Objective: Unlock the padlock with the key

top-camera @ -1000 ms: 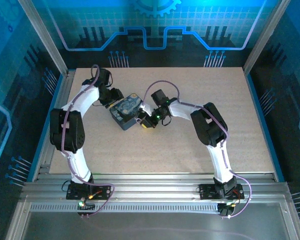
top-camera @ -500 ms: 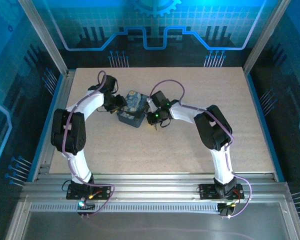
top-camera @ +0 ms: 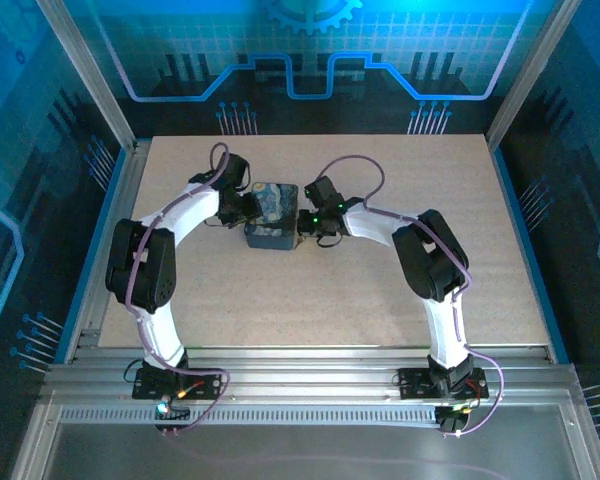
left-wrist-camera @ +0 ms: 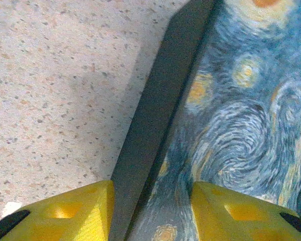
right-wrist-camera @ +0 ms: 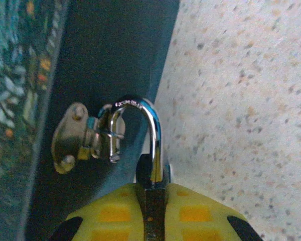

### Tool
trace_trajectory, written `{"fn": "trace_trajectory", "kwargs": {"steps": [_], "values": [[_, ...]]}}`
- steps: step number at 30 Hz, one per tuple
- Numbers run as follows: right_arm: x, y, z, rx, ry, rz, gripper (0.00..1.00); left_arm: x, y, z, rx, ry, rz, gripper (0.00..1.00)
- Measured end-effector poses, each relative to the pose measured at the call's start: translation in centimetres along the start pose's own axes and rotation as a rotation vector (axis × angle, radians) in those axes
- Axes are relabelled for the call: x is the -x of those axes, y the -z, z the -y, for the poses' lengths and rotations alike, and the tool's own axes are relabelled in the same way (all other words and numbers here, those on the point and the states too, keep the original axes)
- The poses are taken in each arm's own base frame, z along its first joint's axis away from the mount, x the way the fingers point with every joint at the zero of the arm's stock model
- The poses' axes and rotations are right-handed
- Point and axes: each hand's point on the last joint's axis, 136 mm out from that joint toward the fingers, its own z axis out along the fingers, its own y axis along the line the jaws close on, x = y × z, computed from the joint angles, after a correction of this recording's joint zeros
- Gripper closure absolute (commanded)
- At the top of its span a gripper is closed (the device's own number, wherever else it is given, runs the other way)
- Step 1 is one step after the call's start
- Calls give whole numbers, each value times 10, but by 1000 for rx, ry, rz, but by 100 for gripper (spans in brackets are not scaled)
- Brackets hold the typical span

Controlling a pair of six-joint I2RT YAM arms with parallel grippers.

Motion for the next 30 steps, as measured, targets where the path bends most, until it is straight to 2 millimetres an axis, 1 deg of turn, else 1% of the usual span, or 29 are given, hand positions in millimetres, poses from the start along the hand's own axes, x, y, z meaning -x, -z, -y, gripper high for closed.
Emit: {"fn": "trace_trajectory", "kwargs": {"steps": [2, 6, 10, 12, 14, 18, 19, 21, 24, 26, 29, 30], "values": [[10, 2, -2, 6, -26, 19, 98, -2, 0, 3, 2, -10, 1, 54], [19, -1, -4, -9, -21, 25, 97, 1, 1, 1, 20, -10, 15, 54], [20, -7, 4, -40, -11, 24, 95, 1, 0, 1, 22, -10, 12, 55], [26, -9, 8, -31, -32, 43, 95, 0, 0, 2, 19, -12, 9, 55], [36, -10, 20, -14, -97, 72, 94, 0, 0, 3, 18, -14, 9, 55], [58, -10, 50, 8, -238, 137, 94, 0, -1, 3, 19, -14, 7, 55], [62, -10, 54, 14, -263, 152, 94, 0, -1, 3, 20, -13, 6, 55], [66, -10, 55, 26, -289, 169, 94, 0, -1, 3, 23, -13, 3, 55], [63, -10, 51, 29, -291, 168, 94, 0, 0, 3, 24, -13, 1, 55], [52, -5, 58, 0, -296, 152, 91, 0, 1, 3, 25, -17, -1, 54], [26, 16, 86, -71, -322, 112, 84, -3, 3, 5, 19, -29, -21, 50], [19, 25, 100, -98, -336, 100, 79, -5, 3, 5, 14, -31, -32, 49]]}}
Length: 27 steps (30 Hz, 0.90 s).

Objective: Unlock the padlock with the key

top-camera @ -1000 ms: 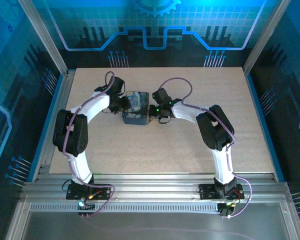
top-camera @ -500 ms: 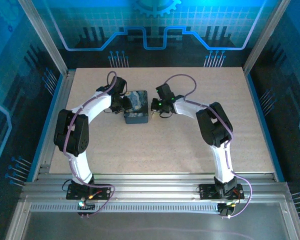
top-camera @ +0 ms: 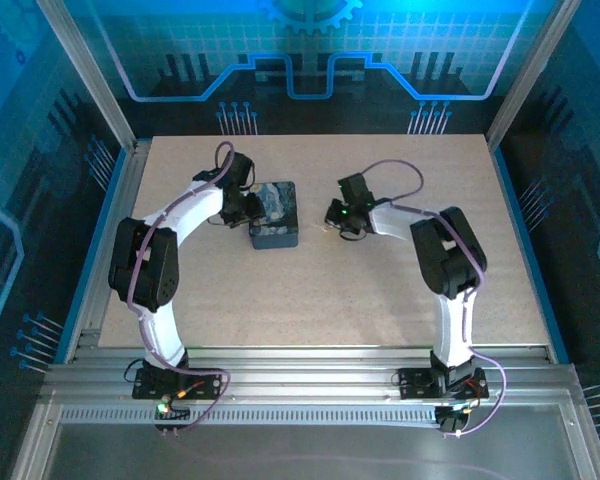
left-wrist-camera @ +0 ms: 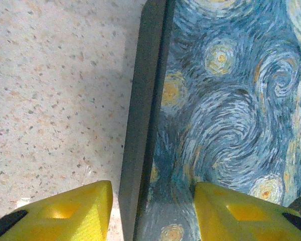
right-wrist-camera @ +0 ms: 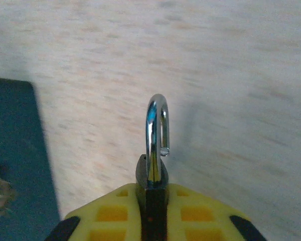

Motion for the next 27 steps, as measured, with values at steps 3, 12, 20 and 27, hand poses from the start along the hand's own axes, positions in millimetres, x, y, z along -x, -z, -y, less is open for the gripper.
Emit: {"fn": "trace_trajectory", "kwargs": {"steps": [3, 12, 20, 27], "values": [[8, 21, 42, -63, -30, -5, 58, -5, 3, 2, -12, -15, -30, 44], [18, 82, 94, -155, 92, 24, 0, 10, 40, -16, -83, 12, 62, 1], [48, 128, 102, -211, 268, 231, 0, 21, 38, -56, -1, -94, 278, 1], [26, 150, 151, -295, 444, 368, 0, -31, 7, -122, 130, -298, 464, 1]]}}
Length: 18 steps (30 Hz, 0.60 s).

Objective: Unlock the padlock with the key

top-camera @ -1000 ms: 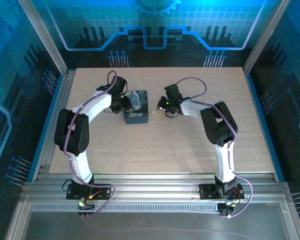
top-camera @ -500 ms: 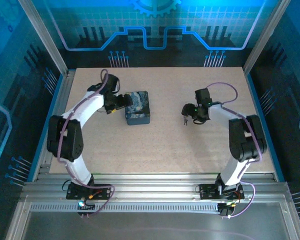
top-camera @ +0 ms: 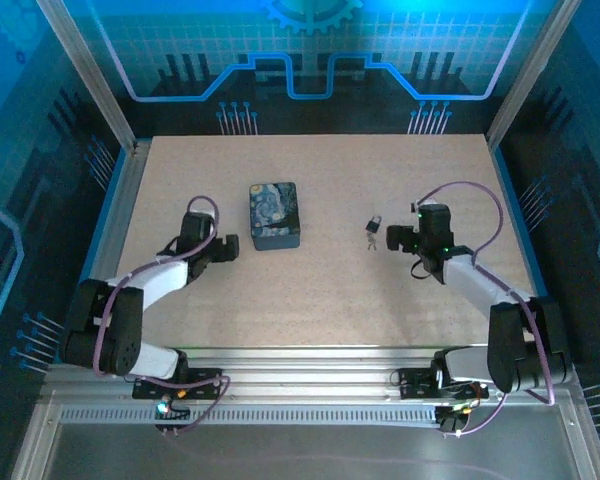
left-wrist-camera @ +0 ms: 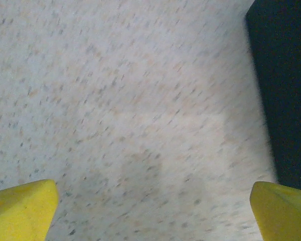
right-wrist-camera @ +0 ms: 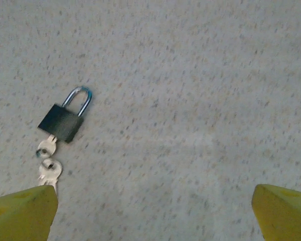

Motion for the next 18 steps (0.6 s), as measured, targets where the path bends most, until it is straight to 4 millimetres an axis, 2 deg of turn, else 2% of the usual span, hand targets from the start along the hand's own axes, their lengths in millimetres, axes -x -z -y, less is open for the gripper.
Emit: {"fn": "trace_trajectory", "kwargs": {"steps": [2, 5, 7, 10, 13, 18], "values": [[-3, -6, 12, -21, -13, 48, 0, 3, -5, -4, 18, -25, 54, 1], [-11, -14, 24, -41, -17, 107, 0, 30, -5, -12, 26, -5, 201, 1], [-11, -24, 21, -21, 3, 133, 0, 43, -6, -21, 25, 25, 280, 1], [-10, -35, 8, 21, 57, 173, 0, 44, -7, -27, 6, 41, 347, 1], [-6, -34, 3, 45, 74, 210, 0, 39, -9, -23, -19, 36, 350, 1], [9, -31, 1, 51, 81, 272, 0, 53, -3, -19, -46, 35, 411, 1]]}}
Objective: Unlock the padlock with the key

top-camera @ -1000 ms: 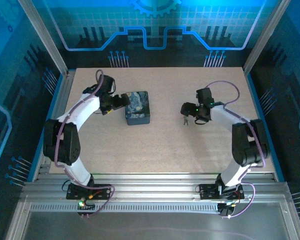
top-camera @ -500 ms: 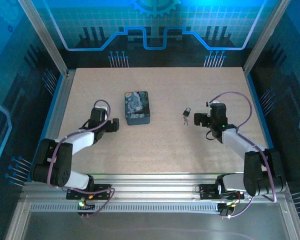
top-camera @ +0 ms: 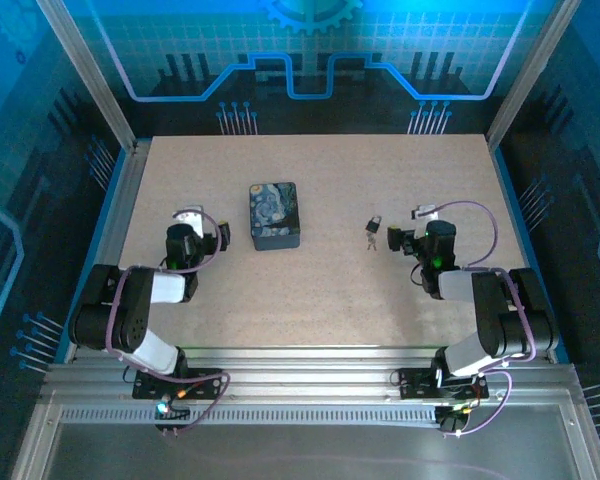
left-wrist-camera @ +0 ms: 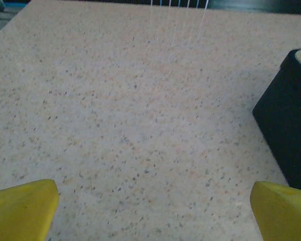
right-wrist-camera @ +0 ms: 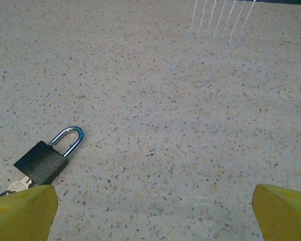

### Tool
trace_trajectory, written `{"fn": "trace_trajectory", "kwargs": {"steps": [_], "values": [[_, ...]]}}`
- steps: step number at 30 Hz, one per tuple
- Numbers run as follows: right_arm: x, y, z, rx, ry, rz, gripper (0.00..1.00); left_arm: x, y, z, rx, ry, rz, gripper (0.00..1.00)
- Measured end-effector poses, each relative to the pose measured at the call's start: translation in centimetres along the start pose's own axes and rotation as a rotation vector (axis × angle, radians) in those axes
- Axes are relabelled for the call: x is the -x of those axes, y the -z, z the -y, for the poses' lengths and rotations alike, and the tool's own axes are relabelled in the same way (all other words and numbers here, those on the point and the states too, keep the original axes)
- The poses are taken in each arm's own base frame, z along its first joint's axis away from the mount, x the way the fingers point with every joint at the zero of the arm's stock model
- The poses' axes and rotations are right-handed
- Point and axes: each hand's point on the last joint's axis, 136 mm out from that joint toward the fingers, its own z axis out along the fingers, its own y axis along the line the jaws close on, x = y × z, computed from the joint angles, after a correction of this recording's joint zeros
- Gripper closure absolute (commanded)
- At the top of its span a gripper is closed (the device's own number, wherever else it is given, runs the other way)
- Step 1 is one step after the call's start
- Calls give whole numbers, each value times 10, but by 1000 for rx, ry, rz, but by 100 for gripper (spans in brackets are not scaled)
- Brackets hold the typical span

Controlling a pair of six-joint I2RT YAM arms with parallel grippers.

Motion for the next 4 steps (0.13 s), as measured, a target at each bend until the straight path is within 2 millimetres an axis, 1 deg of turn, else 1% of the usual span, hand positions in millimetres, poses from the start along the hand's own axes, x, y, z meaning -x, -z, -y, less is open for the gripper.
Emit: {"fn": "trace_trajectory", "kwargs": {"steps": [4], "values": [[4, 0, -1, 3, 0, 17, 0, 1, 0, 5, -34, 1, 4, 1]]}}
